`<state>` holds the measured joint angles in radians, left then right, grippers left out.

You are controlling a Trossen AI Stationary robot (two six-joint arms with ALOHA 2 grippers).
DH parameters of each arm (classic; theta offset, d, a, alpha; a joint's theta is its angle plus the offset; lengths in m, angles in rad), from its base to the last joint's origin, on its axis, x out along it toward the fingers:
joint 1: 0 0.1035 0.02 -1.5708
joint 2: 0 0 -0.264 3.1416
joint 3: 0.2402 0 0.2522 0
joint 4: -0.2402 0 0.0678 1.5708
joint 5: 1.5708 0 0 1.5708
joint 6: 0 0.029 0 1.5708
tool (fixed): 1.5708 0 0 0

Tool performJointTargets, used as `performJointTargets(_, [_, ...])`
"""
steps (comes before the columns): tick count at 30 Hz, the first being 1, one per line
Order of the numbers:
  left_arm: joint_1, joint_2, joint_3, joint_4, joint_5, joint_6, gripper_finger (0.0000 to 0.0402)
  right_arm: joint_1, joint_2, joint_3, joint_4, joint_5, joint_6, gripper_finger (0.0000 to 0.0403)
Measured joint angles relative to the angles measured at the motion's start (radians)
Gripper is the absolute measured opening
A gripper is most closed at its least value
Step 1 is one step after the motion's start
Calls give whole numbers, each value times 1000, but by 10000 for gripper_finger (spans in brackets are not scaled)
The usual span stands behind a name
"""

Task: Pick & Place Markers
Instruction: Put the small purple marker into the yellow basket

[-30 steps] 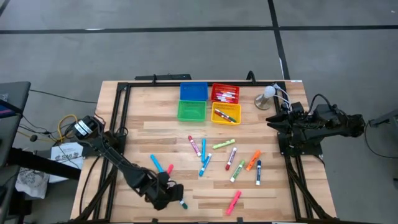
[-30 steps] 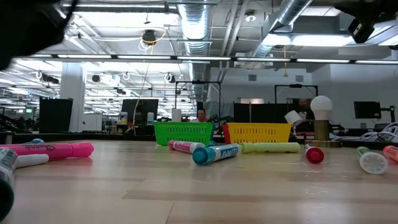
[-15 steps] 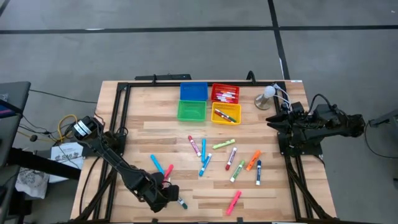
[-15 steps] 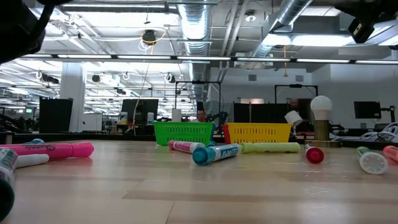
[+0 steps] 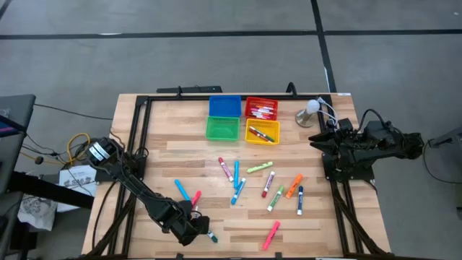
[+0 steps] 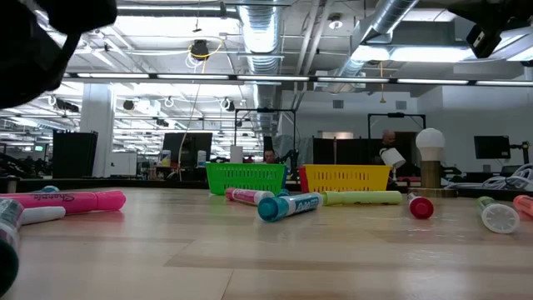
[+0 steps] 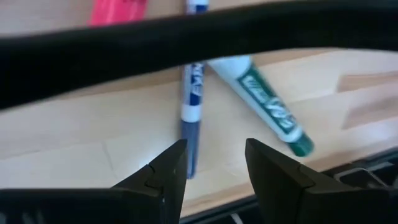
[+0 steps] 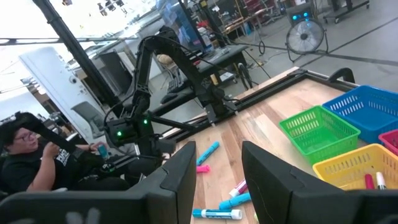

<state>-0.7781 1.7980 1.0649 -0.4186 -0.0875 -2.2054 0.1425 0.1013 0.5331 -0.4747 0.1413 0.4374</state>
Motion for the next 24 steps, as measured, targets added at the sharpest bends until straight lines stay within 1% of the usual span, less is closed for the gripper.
performJointTargets(5, [-1, 10, 0, 0, -2, 2, 161, 0, 0, 0, 0, 2, 0, 118])
performJointTargets(9, [0, 20, 0, -8, -1, 2, 161, 0, 0, 0, 0, 32, 0, 118])
performJointTargets(12, [0, 39, 0, -11, 15, 2, 161, 0, 0, 0, 0, 42, 0, 118])
performJointTargets(16, [1, 74, 6, 8, 64, 1, 161, 0, 0, 0, 1, 42, 0, 118])
performJointTargets(24, [1, 87, 4, 14, 59, -18, 161, 0, 0, 0, 1, 42, 0, 118])
